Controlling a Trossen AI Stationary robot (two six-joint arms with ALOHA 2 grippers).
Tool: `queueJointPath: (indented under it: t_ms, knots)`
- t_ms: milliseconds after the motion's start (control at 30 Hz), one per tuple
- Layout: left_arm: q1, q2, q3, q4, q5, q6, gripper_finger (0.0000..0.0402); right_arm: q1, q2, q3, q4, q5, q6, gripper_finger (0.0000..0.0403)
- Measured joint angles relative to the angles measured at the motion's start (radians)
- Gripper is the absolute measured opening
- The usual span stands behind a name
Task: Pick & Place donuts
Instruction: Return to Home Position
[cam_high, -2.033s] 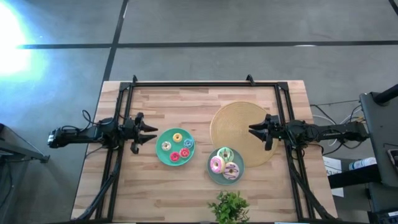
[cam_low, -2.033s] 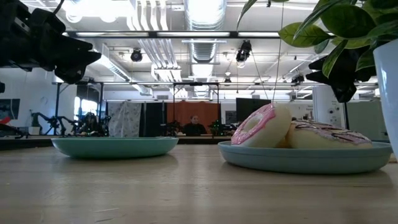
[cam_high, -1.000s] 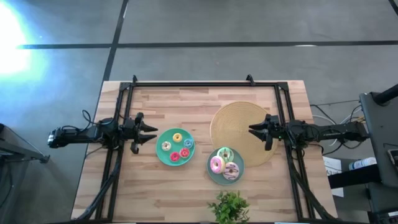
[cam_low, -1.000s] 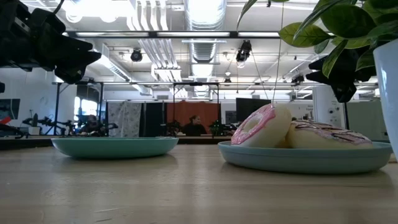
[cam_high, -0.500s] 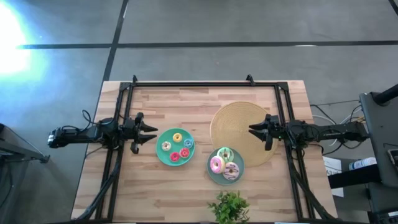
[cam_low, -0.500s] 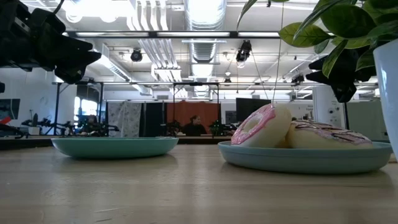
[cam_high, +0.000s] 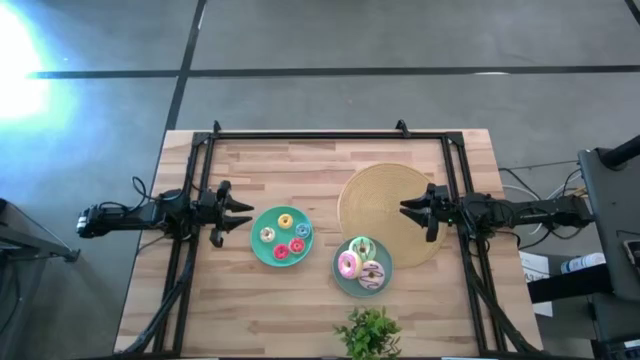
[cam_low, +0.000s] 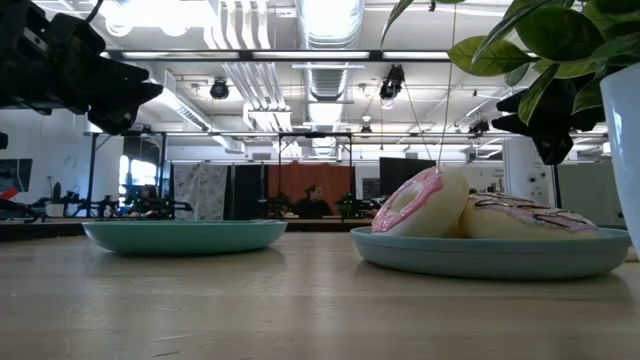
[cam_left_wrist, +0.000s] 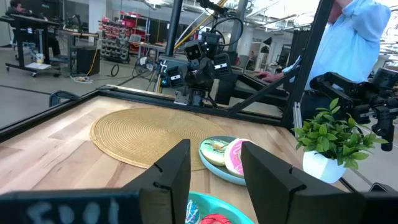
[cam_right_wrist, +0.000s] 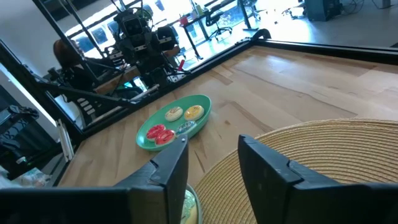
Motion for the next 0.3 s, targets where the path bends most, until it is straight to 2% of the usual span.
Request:
queueJointPath:
  t_ms: [300]
  knots:
    - [0.000, 0.000, 0.000, 0.000, 0.000, 0.000, 0.0117, 0.000, 0.000, 0.000, 0.000, 0.000, 0.000, 0.0130]
